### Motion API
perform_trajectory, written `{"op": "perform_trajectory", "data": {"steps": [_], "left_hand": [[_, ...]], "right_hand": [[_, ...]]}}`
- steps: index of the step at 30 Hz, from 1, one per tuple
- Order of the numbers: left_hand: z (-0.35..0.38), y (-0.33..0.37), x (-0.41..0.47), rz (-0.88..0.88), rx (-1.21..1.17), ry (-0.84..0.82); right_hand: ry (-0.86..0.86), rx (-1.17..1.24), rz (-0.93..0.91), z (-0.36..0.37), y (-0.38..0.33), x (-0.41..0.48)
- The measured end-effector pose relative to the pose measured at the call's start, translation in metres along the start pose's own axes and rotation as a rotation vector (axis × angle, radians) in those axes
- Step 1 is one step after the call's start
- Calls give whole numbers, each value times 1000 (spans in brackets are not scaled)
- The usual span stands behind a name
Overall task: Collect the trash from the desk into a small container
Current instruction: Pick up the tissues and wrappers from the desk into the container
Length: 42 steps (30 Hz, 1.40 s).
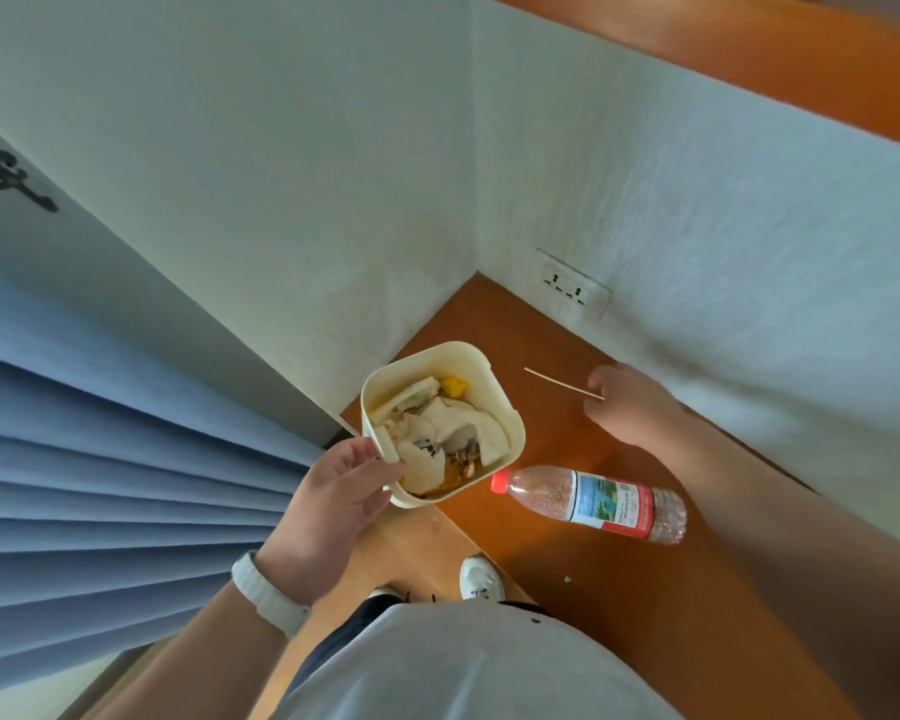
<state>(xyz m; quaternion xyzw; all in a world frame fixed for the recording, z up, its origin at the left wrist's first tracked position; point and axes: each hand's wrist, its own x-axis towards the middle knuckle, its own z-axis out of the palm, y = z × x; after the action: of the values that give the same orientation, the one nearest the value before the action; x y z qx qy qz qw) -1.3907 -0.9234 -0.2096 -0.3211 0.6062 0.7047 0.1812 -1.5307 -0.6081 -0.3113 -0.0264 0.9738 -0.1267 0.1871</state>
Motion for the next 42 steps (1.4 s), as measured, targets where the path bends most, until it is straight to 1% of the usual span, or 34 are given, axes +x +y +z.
{"op": "perform_trajectory", "data": {"steps": [4, 9, 10, 14, 17, 20, 24, 27, 29, 30, 31, 35, 37, 39, 42], "left_hand": [[4, 3, 2, -2, 4, 0], [6, 5, 5, -8, 11, 2], [7, 5, 5, -11, 16, 5], [9, 6, 6, -17, 30, 7], [12, 7, 4, -21, 44, 8], [14, 8, 4, -23, 49, 8], [19, 7, 3, -25, 33, 15], [20, 7, 2, -26, 30, 12], [19, 7, 2, -27, 29, 13], [18, 7, 2, -27, 30, 15], [17, 6, 2, -27, 34, 17], [14, 4, 3, -22, 37, 24], [13, 2, 2, -19, 38, 22], [12, -1, 2, -15, 39, 18], [11, -4, 2, -17, 35, 17]], "right_hand": [[-23, -25, 57, 30, 18, 4], [124, 57, 75, 43, 22, 12], [132, 73, 87, 42, 23, 16], [42, 9, 130, 38, 30, 26], [-57, -85, 46, 37, 33, 30], [-120, -122, 2, 33, 32, 29], [-131, -129, 6, 31, 26, 23], [-95, -44, 21, 26, 18, 14], [-55, 50, 6, 17, 12, 5], [-10, 98, -10, 12, 9, 0], [67, 143, -33, 5, 6, -6], [466, 382, -130, -33, -14, -34], [591, 511, -186, -57, -29, -51], [629, 633, -250, -76, -46, -68], [595, 703, -390, -89, -71, -90]]}}
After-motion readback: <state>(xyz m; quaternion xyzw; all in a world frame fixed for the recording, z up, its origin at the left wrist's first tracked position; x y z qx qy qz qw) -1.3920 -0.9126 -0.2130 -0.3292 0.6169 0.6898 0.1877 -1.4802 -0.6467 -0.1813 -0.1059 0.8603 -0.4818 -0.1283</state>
